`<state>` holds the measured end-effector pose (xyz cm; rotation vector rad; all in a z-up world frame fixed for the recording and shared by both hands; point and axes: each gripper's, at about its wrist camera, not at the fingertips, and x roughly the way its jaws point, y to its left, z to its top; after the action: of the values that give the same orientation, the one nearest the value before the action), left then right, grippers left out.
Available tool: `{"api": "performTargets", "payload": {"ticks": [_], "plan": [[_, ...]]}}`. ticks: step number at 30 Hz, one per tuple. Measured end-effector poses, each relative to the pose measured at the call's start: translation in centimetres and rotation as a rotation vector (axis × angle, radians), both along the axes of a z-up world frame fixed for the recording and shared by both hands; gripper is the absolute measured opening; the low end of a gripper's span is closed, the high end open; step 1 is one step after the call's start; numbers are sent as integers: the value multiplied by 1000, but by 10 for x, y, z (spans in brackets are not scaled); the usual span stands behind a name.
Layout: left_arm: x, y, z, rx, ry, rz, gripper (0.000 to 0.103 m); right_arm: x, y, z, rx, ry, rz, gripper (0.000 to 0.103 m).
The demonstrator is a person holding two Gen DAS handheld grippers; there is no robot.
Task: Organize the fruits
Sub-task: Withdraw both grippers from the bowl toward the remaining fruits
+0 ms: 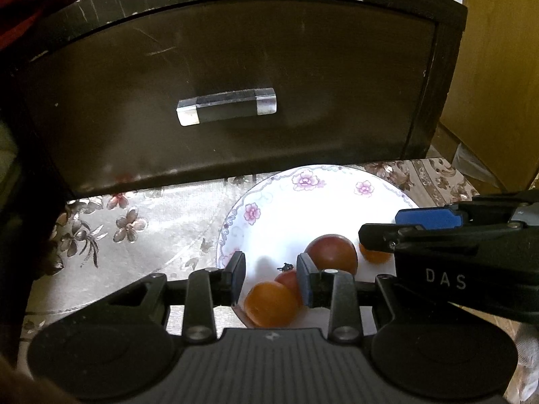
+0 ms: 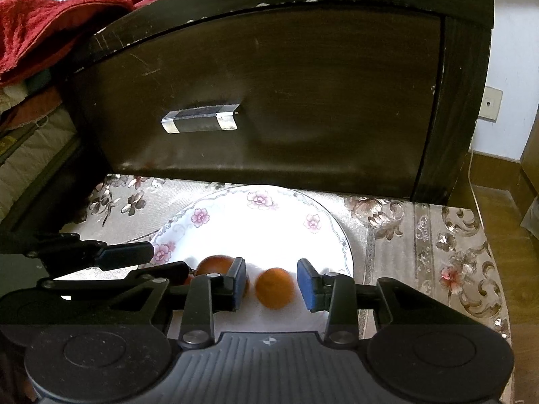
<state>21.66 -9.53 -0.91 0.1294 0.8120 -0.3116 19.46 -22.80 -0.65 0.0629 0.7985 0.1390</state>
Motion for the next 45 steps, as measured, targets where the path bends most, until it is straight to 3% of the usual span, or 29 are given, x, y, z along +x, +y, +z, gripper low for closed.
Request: {"api": "performTargets", "payload": {"ticks": [10,12,22,45], "plan": [[-4,4,8,-16,-4,-4,46,-5,-2,10,15,-25,-9,39],[-7,2,10,-10,-12,-17,47,-7,-3,14,25,-38,-7,45],[-19,8,18,10,-28,-12,49,-15,0,29,30,-85,8,45],[-88,68,35,52,-30,53,59,-73,40,34,24,-48,99,47]]}}
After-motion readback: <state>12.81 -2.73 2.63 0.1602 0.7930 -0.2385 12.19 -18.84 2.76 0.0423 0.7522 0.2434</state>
